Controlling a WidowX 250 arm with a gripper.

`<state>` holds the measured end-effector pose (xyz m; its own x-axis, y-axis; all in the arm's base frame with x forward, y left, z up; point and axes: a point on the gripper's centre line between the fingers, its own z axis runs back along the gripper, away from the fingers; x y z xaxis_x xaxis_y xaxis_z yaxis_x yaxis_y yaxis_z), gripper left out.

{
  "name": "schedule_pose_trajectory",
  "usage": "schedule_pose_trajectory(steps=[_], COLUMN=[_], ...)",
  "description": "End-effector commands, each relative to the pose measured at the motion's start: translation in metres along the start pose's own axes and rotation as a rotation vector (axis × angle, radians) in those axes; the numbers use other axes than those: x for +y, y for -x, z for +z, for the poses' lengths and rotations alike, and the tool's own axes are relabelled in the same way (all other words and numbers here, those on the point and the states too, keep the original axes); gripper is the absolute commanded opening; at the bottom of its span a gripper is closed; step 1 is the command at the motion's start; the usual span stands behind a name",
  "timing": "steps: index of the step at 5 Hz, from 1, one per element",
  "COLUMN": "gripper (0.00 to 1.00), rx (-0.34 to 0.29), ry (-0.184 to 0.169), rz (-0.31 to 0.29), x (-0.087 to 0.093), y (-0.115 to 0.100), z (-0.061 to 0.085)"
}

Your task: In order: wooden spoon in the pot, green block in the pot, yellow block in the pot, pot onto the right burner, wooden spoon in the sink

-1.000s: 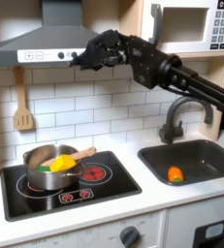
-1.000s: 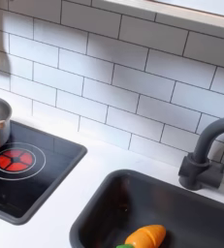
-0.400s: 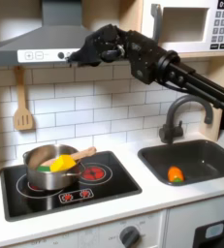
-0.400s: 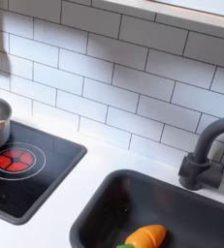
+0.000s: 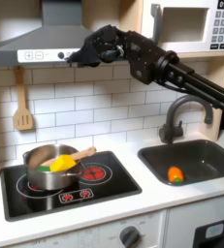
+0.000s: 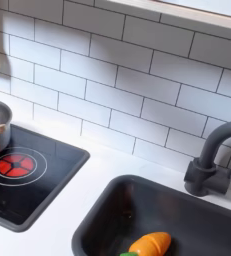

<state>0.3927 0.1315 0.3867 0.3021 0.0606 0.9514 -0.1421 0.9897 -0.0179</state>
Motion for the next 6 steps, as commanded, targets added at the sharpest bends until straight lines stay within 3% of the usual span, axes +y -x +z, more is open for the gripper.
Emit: schedule_pose_trajectory(steps=[1,2,4,5,6], gripper=[0.0,0.0,0.0,0.0,0.0], rx=[0.009,0.013,0.001,0.053,0.18], ry=[0.008,0.019,0.01,0.025,0.012], rz=[-0.011,-0.017,-0.011,0.005,0.095], x=[0.003,-0.003,-0.009,-0.014,-0.013], y=[-0.004,-0.006,0.0,0.016,0.048], z=[-0.008,-0.009,0.009,0.003,-0.011])
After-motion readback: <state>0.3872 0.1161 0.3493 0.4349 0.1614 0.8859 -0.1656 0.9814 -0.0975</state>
